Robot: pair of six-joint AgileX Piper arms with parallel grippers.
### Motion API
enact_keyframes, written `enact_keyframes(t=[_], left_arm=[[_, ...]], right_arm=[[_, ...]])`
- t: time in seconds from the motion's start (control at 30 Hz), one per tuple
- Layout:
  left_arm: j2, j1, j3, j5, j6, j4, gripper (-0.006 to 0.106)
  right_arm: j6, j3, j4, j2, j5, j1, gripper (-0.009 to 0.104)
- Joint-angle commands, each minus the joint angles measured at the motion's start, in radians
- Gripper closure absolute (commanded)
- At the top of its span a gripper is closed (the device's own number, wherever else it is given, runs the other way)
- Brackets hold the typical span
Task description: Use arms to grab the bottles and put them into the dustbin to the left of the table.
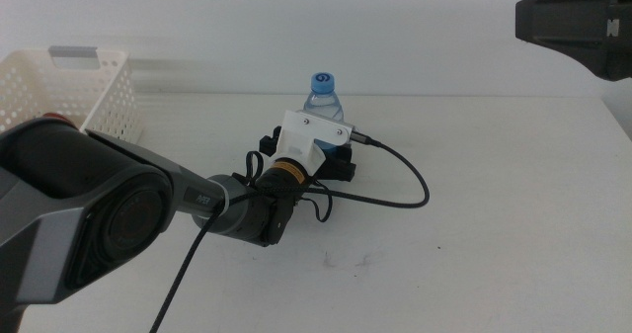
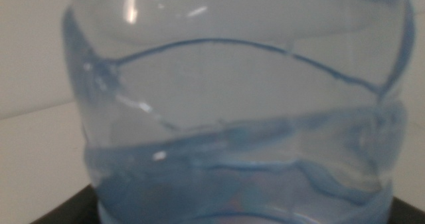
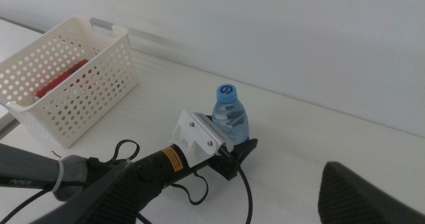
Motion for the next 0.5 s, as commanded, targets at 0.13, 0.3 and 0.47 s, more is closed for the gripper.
enact_keyframes(t=[0.13,0.3,0.47], left_arm=[[-0.024,0.002,0.006,-0.004,0.039,-0.054,0.036],[-0.205,0.002,0.119,0.148,0.053,-0.092,0.067],[-0.453,0.002,0.208,0.488,0.162,-0.240,0.091]], right_arm=[[-0.003,0.005,-0.009,-0.002,-0.012,0.001,0.014],[-0.003,0.005,-0.009,-0.002,-0.012,0.001,0.014],[-0.003,0.005,-0.009,-0.002,-0.012,0.001,0.014]])
